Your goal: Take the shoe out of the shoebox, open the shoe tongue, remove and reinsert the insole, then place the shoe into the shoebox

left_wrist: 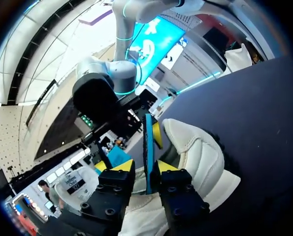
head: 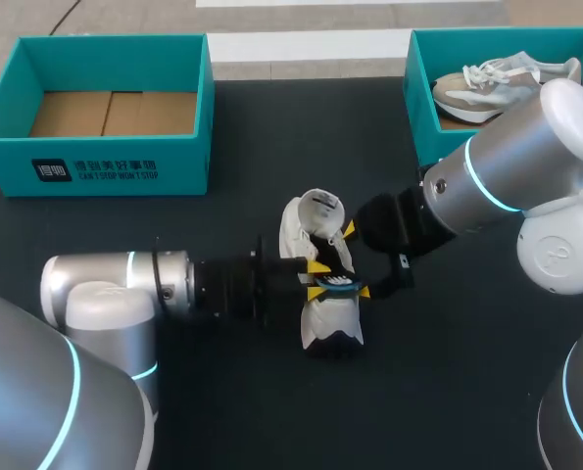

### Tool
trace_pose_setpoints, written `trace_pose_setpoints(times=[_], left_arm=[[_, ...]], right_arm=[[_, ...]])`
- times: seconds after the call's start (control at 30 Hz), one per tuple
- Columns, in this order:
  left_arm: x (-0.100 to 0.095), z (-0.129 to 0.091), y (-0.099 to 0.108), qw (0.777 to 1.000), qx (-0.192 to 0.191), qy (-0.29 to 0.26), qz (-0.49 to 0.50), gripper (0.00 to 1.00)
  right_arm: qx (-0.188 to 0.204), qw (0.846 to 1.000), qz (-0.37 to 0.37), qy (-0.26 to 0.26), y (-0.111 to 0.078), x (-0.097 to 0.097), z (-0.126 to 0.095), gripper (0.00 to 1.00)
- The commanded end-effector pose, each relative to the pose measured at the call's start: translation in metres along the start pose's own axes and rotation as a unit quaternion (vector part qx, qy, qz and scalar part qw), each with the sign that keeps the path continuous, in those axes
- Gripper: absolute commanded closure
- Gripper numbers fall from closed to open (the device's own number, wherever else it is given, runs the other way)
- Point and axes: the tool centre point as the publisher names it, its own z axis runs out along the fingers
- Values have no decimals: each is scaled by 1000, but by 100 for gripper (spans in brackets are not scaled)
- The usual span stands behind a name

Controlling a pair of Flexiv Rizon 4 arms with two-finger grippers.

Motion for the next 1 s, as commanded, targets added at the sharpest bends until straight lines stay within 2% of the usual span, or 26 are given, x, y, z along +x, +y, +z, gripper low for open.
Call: trace_pose_setpoints(times=[0.03, 0.23, 0.4, 0.5, 0.53, 0.8, 1.0], left_arm=[[-4, -6, -12, 1000, 6, -9, 6, 44], [-14, -5, -27, 1000, 21, -15, 16, 45], [-9, 0, -27, 1000, 27, -7, 10, 58], [-2, 4, -27, 1000, 30, 3, 6, 75], [0, 5, -27, 999, 31, 8, 5, 100], [9, 7, -10, 1000, 18, 24, 3, 100], [4, 2, 3, 1000, 2, 22, 2, 100]], right_arm=[[1, 1000, 0, -1, 1, 1, 1, 0], [1, 1000, 0, -1, 1, 1, 1, 0], [1, 1000, 0, -1, 1, 1, 1, 0], [1, 1000, 0, -1, 1, 1, 1, 0], [1, 1000, 0, -1, 1, 1, 1, 0], [1, 1000, 0, -1, 1, 1, 1, 0], [1, 1000, 0, -1, 1, 1, 1, 0]])
